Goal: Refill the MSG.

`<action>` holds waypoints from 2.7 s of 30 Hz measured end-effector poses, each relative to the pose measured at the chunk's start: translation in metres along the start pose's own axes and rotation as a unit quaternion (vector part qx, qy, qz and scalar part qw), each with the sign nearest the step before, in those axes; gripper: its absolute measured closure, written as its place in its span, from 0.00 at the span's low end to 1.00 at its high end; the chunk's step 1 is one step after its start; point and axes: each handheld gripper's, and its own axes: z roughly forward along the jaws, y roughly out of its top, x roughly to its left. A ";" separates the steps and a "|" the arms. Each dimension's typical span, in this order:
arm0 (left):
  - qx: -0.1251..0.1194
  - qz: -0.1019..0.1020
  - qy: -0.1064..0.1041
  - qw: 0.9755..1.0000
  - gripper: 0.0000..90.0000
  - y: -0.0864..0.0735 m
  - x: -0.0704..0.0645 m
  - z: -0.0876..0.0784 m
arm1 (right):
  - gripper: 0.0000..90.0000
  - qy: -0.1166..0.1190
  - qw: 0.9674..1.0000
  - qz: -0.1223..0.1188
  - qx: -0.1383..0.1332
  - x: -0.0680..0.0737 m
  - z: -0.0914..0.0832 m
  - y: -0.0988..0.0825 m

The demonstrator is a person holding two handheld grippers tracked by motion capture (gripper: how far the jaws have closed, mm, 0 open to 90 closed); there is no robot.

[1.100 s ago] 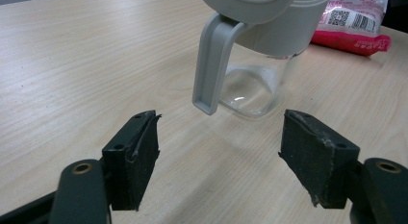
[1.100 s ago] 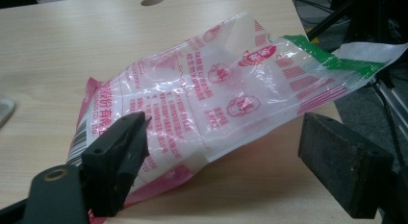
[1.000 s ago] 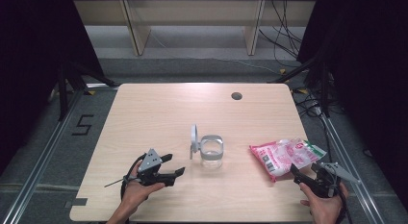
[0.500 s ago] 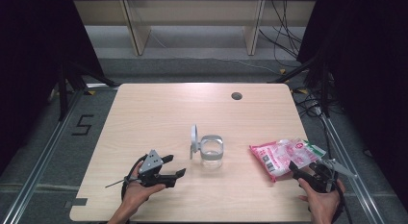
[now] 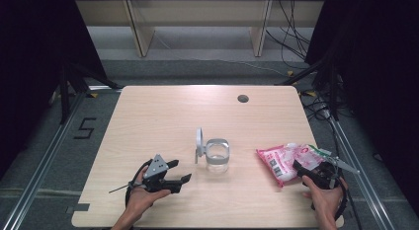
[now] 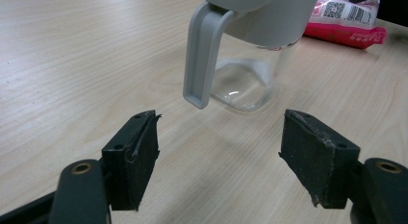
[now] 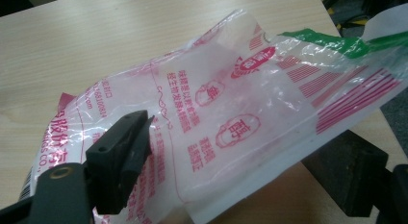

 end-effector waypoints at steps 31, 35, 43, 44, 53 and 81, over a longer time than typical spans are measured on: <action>0.003 -0.007 0.004 1.000 0.32 0.000 -0.001 -0.001 | 0.82 0.003 1.000 -0.007 0.003 -0.002 0.023 0.009; 0.003 -0.009 0.005 1.000 0.32 0.000 -0.001 -0.001 | 0.93 0.016 0.999 -0.036 -0.003 -0.007 0.026 0.011; 0.001 -0.010 0.002 1.000 0.32 0.000 0.000 -0.001 | 1.00 0.015 0.998 -0.056 -0.006 0.001 0.023 0.016; 0.001 -0.011 0.002 1.000 0.32 0.000 0.000 -0.001 | 1.00 0.017 0.998 -0.064 -0.010 0.003 0.024 0.017; 0.001 -0.013 0.001 1.000 0.32 0.000 0.000 -0.001 | 1.00 0.034 0.990 -0.131 -0.040 0.019 0.011 0.029; -0.004 -0.015 -0.002 1.000 0.32 0.002 -0.006 -0.002 | 1.00 0.116 0.961 -0.221 -0.120 0.087 -0.023 0.056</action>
